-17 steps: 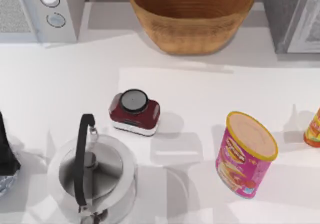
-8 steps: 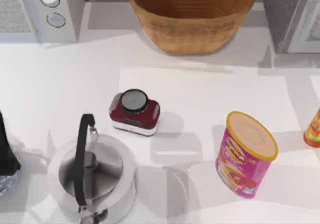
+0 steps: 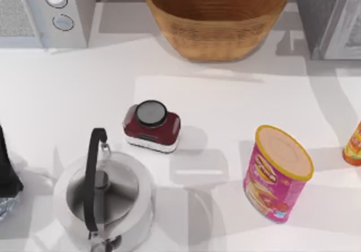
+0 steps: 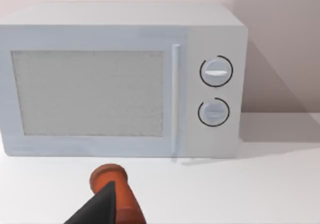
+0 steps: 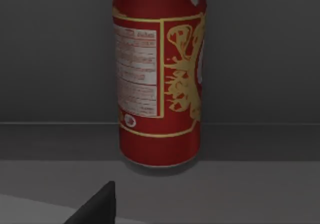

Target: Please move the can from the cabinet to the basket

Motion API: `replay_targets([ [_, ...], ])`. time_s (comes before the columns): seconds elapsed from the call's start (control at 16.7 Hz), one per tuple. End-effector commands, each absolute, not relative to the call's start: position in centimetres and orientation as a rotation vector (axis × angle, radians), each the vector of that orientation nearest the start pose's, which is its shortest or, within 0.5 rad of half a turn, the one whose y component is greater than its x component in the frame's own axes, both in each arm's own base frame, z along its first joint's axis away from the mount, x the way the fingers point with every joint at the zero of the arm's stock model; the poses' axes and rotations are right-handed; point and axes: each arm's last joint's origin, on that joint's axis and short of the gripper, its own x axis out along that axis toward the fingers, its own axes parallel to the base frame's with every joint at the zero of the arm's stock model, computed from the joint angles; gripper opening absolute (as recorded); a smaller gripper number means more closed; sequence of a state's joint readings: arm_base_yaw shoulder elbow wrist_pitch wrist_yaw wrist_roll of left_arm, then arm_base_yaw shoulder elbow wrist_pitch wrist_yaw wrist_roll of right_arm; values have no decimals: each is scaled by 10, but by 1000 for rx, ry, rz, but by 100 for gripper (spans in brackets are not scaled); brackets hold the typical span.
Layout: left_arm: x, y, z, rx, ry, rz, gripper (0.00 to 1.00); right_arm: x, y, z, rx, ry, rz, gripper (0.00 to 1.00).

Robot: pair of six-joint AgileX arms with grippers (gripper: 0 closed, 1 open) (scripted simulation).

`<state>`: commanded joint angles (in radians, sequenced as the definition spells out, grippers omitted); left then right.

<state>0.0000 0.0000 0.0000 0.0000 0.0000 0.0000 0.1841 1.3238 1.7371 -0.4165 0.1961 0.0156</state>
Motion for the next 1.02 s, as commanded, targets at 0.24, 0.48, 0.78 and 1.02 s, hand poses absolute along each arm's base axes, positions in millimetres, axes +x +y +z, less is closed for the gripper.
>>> replay_targets([
  [0.24, 106, -1, 160, 0, 0, 0, 100, 256, 47, 510, 0, 0, 0, 100],
  [0.48, 106, -1, 160, 0, 0, 0, 100, 266, 50, 513, 1, -9, -1, 100],
  [0.78, 106, -1, 160, 0, 0, 0, 100, 319, 68, 510, -2, -6, -6, 100],
  [1.02, 106, -1, 160, 0, 0, 0, 100, 344, 78, 507, -2, -11, -8, 100],
])
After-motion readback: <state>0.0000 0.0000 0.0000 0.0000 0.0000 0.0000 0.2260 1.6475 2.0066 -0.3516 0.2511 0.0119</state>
